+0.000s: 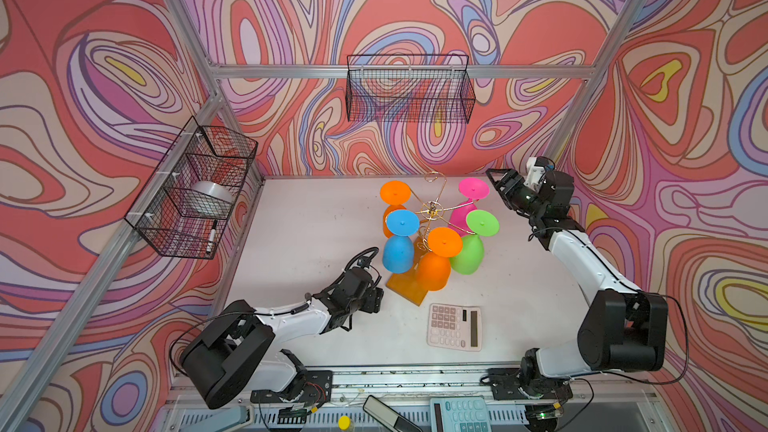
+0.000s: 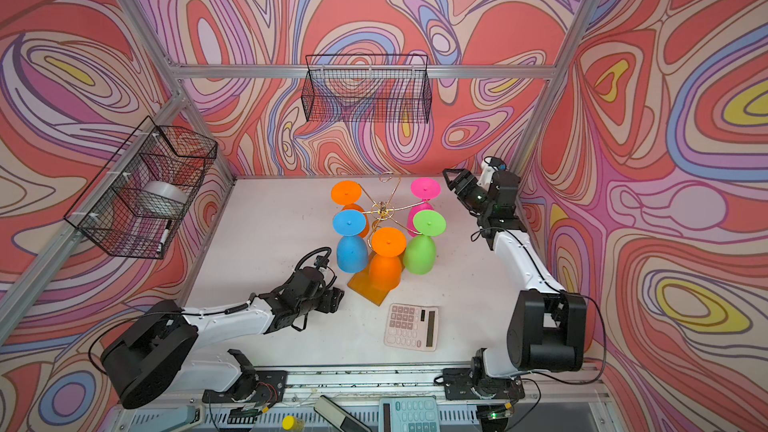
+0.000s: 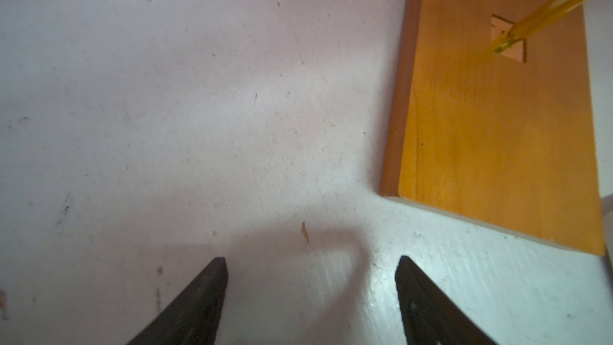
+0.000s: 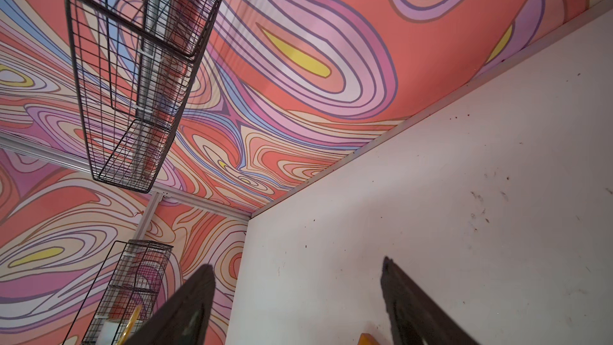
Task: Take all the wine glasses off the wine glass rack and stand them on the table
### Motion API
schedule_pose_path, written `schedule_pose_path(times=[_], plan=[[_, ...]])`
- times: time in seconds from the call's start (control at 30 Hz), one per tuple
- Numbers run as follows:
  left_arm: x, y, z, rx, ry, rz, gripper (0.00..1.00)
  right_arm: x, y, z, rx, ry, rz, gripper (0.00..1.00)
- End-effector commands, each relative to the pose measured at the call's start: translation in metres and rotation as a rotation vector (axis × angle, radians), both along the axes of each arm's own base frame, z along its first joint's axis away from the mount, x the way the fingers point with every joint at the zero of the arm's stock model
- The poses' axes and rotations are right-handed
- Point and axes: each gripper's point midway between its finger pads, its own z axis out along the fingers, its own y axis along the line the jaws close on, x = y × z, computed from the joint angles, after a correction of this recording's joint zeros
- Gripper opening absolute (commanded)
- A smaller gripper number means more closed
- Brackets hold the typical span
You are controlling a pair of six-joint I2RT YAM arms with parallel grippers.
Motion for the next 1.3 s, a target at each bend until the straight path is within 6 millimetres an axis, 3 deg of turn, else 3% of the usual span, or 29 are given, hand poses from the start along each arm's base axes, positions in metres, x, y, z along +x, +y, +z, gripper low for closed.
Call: schedule_pose_path(times=[0.0, 0.27, 0.77, 0.97, 1.27], plan=[[-0.016, -0.013, -0.008, -0.003, 0.032, -0.099, 0.78, 0.0, -0.004, 0.001, 0.004, -0.023, -0.014, 0.83], [-0.019, -0.043, -0.014, 0.068, 0.013, -0.218, 0.78, -0.001, -0.004, 0.002, -0.006, -0.049, -0.018, 0.83], [0.021, -0.088, -0.004, 0.122, -0.022, -0.305, 0.78, -0.006, -0.011, 0.015, -0.036, -0.049, -0.057, 0.83], [0.043, -0.104, 0.001, 0.148, -0.029, -0.319, 0.78, -0.014, -0.028, 0.023, -0.058, 0.001, -0.167, 0.83], [0.074, -0.128, 0.003, 0.139, -0.036, -0.338, 0.78, -0.035, -0.086, 0.048, 0.02, 0.011, -0.402, 0.82]])
